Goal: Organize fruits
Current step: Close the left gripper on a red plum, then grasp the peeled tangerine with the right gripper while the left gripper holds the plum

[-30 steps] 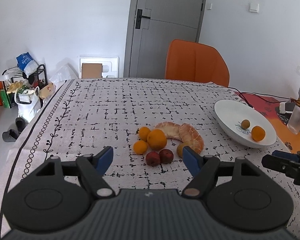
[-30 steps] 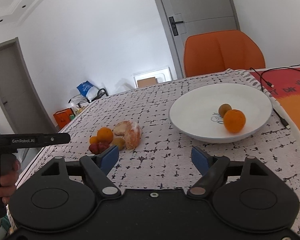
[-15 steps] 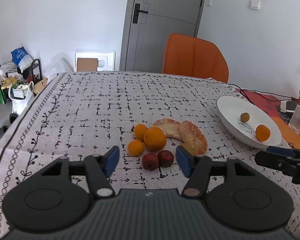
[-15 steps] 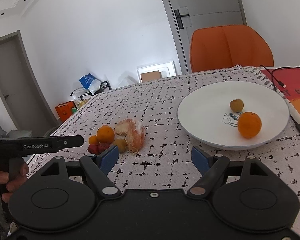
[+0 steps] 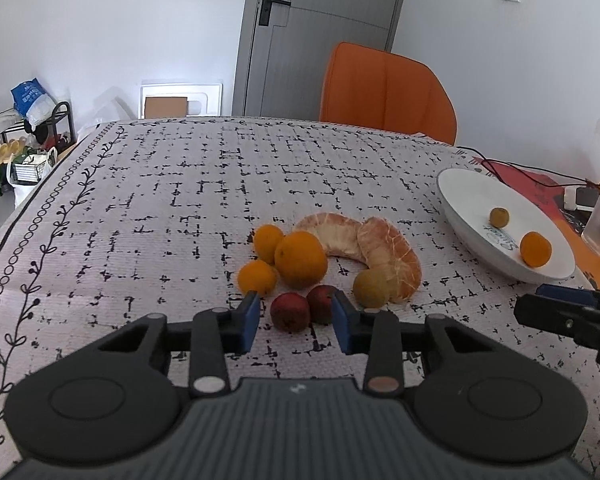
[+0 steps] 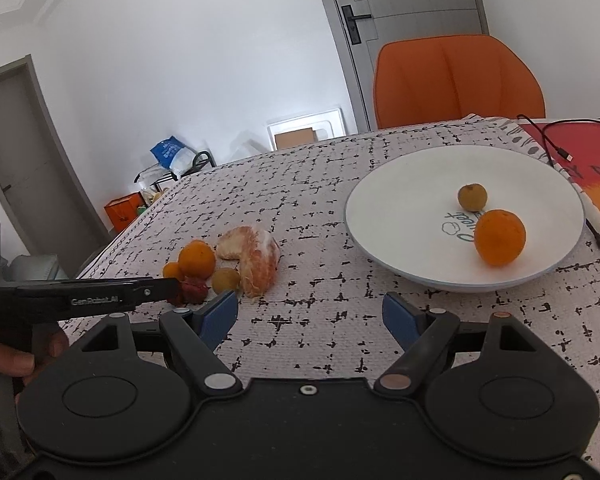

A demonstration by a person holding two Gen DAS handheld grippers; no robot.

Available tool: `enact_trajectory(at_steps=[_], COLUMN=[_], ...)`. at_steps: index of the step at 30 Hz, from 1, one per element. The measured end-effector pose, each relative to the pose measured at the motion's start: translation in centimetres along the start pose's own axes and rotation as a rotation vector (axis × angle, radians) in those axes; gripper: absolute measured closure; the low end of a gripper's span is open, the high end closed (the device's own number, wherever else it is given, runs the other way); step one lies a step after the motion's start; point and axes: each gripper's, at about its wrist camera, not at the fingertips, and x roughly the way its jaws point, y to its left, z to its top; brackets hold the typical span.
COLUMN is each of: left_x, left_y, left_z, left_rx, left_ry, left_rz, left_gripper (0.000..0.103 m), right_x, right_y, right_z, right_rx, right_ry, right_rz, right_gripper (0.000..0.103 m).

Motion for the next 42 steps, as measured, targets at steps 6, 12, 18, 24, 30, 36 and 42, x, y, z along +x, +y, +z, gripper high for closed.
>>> enact_trajectory(at_steps=[6, 12, 18, 24, 30, 36, 42], left_x=[0.7, 0.3, -0.4, -0.7, -0.7, -0.7, -0.6], left_y=[0.1, 0.3, 1.2, 2.2, 2.2, 2.1, 1.7], left_z=[-0.2, -0.2, 0.5, 0.7, 0.8, 1.1, 1.1], left_rx=[0.003, 0.01, -0.011, -0.031, -0.01, -0.009, 0.002], left_ry=[-0.002, -0.012, -0.039, -0.036, -0.033, -0.043, -0.045], left_rz=[-0.02, -0.016, 0.001, 0.009, 0.014, 0.027, 0.044], left_gripper=[0.083, 0.083, 0.083, 0.083, 0.083, 0.083, 0.083], right_x=[0.9, 2.4, 4.1, 5.8, 7.1, 8.8, 9.3], right_y=[0.5, 1.4, 2.1, 2.9, 3.3, 3.1, 3.1], right_z=[0.2, 0.6, 1.5, 2.0, 2.1, 2.2, 2.3], right_rx=[-0.007, -0.02, -0.022, -0.02, -0.011, 0.015, 0.011], right_ry=[0.01, 0.02, 0.038, 0.066, 0.074, 0.086, 0.092], right_rz=[0.016, 0.044, 0.069, 0.081, 0.094, 0.108, 0.154], right_gripper=[0.024, 0.024, 0.033, 0.035, 0.038, 0.04, 0.056])
